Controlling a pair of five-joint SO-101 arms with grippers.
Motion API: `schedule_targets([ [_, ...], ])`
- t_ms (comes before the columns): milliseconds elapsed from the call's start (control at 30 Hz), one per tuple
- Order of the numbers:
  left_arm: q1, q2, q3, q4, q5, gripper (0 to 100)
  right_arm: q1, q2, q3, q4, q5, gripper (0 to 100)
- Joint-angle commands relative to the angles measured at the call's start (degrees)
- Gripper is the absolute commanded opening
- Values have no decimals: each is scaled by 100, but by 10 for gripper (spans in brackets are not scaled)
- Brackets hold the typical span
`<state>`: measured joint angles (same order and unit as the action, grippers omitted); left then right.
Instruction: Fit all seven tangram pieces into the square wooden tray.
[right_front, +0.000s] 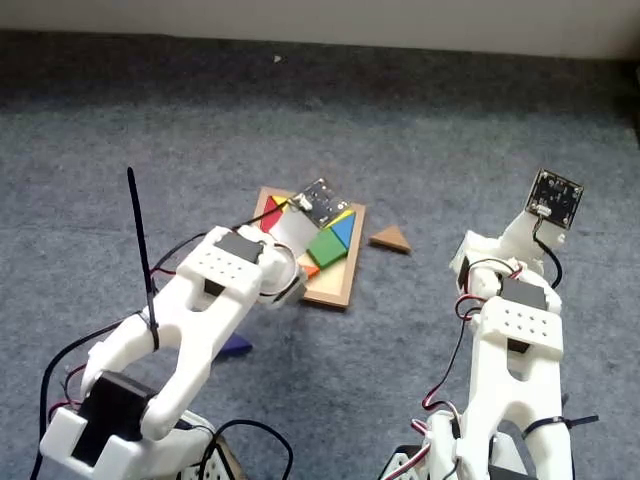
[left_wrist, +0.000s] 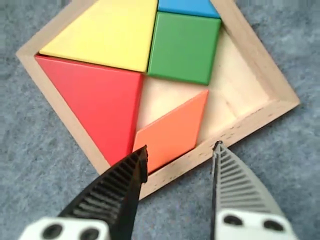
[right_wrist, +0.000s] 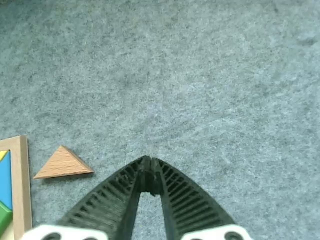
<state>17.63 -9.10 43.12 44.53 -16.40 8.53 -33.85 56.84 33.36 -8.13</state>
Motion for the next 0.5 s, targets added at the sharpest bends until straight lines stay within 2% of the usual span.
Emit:
schedule_targets([
  [0,-48,-224,-48,9,-26,220,66,-180,-48,-119,220,13],
  [100,-189,-224,-66,-18,123,220,66,-180,-48,-119,255,13],
  [267,-382,-171,-57,-536,633,220,66,-180,-48,-119,255,13],
  [467,-391,-145,-22,-686,774,220,66,-180,-40,-119,264,13],
])
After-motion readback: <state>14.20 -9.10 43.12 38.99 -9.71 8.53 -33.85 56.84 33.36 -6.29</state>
